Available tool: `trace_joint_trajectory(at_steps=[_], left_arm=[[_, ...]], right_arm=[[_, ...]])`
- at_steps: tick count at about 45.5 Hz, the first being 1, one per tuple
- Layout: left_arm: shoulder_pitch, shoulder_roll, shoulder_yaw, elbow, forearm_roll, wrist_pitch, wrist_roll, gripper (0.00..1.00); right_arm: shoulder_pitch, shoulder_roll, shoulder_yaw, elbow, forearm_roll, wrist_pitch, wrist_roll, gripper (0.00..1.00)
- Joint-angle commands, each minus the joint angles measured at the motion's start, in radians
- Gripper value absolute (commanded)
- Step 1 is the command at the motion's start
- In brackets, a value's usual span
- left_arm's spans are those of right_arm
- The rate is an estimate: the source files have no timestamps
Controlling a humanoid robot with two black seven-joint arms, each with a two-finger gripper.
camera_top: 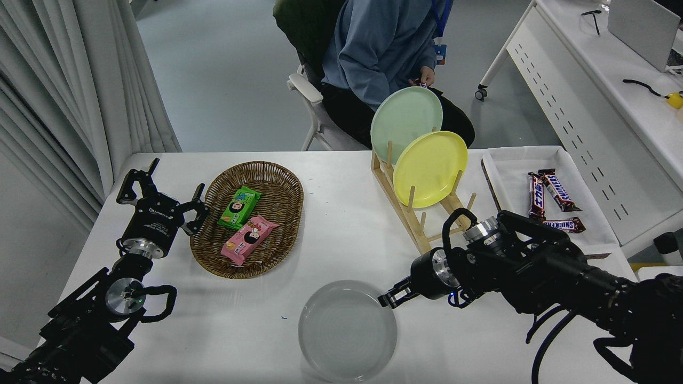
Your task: Place the plate on the table
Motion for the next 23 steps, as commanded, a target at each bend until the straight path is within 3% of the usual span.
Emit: trace_joint_trajectory(at_steps=[1, 12, 23], left_arm=[[0.000, 0.001, 0.001, 0.001, 0.000, 0.000, 0.000, 1.00], [0.000, -0.001, 0.001, 0.001, 0.000, 0.000, 0.000, 1.00], [0.000, 0.001, -0.001, 0.000, 0.000, 0.000, 0.000, 1.00]], right_arm=[[0.024, -0.007, -0.003, 0.019, -0.005, 0.052, -0.001, 0.99], [0.156, -0.042, -0.066, 0.130, -0.008, 0.236, -0.004, 0.99], [0.207, -0.117, -0.107, 0.225, -0.106, 0.614, -0.004, 0.99]])
